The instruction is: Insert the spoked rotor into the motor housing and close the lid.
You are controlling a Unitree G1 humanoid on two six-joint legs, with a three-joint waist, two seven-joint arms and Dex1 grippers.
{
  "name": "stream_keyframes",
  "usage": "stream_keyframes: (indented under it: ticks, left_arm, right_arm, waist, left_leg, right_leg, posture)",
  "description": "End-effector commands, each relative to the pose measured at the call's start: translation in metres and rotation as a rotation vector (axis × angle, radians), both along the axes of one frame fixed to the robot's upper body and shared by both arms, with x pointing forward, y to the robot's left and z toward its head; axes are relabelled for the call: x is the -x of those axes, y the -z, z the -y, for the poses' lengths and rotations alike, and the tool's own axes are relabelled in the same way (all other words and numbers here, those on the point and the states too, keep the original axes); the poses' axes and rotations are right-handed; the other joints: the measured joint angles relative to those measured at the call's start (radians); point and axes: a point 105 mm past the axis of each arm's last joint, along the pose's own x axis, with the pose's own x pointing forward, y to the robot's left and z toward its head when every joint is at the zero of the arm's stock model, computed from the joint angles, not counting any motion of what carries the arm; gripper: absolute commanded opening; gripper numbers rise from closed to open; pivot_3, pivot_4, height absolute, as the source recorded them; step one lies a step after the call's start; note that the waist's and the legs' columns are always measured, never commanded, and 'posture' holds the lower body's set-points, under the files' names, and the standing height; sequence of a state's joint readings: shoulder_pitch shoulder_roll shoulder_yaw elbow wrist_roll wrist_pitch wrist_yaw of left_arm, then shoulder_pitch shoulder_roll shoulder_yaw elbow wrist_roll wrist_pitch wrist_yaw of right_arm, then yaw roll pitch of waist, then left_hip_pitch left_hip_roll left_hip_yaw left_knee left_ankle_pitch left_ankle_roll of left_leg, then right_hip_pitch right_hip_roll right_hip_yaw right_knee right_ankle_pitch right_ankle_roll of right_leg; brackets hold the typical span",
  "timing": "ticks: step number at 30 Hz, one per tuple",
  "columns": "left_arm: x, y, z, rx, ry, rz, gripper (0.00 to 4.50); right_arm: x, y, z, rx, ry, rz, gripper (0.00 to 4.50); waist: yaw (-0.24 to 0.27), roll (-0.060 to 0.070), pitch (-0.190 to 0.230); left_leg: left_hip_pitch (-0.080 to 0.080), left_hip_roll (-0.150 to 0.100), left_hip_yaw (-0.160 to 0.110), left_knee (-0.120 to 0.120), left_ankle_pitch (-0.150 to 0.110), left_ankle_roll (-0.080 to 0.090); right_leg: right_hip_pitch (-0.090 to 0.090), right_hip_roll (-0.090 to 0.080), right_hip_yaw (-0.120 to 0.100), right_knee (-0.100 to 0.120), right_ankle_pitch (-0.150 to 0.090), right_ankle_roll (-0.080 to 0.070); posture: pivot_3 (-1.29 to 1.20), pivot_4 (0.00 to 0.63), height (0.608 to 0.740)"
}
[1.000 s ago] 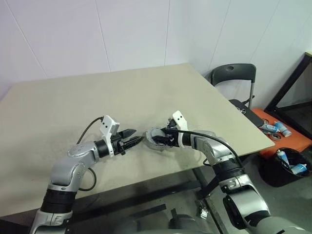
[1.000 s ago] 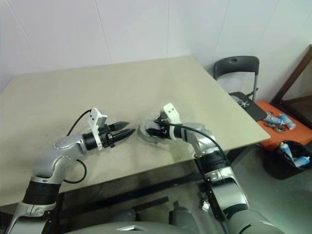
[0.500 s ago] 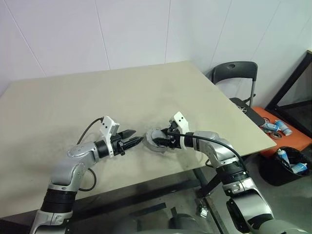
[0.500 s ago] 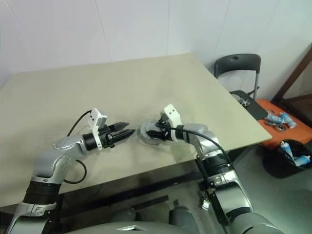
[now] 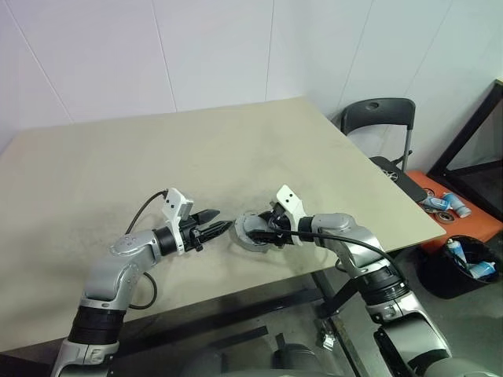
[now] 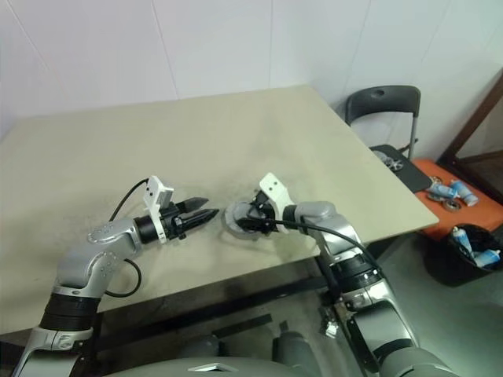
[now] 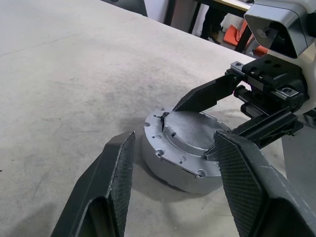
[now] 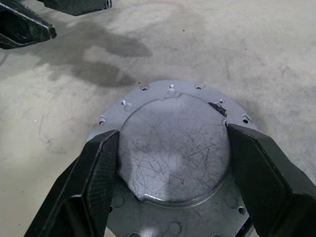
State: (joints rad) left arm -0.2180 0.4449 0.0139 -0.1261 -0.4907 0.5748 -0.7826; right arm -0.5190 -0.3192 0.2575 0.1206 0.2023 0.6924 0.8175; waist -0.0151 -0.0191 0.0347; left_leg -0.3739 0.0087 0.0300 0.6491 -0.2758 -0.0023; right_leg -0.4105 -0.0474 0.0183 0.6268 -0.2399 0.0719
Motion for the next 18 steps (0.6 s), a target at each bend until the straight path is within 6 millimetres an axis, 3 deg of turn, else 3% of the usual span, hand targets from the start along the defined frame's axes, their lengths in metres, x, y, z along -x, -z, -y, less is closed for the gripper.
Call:
stream_keyframes:
  ticks: [1,6,14,18]
  left_arm:
    - [-0.002,-0.01,0.002,0.005,0.008,0.044,2.7]
    - [0.0,-0.009,0.003,0.006,0.011,0.042,2.7]
    - [0.002,-0.006,0.003,0.005,0.014,0.04,2.7]
    - [0.001,-0.006,0.003,0.005,0.013,0.04,2.7]
  right_arm:
    - [-0.017,-0.006,0.012,-0.017,0.127,0.037,3.11]
    - [-0.017,0.007,0.015,0.142,0.103,0.207,3.11]
    - [-0.031,-0.007,0.002,-0.033,0.271,0.105,3.11]
    - [-0.028,-0.015,-0.002,-0.076,0.231,0.061,3.11]
  waist:
    - [-0.001,0.0,0.0]
    - [0.0,0.001,0.0]
    - [-0.004,0.001,0.001]
    - [-0.004,0.002,0.001]
  left_leg:
    - [0.0,0.0,0.0,0.0,0.0,0.0]
    - [0.001,0.0,0.0,0.004,0.0,0.0]
    - [0.001,0.001,0.0,0.01,0.0,0.0]
    - [0.0,0.001,0.0,0.01,0.0,0.0]
  right_leg:
    - [0.0,0.0,0.0,0.0,0.0,0.0]
    - [0.001,0.0,0.0,0.002,0.0,-0.001]
    - [0.003,0.001,0.001,0.004,0.0,-0.001]
    - [0.002,0.0,0.001,0.004,0.0,-0.001]
  posture:
    - [0.0,0.0,0.74]
    - [0.0,0.0,0.74]
    - [0.0,0.0,0.74]
    - [0.0,0.0,0.74]
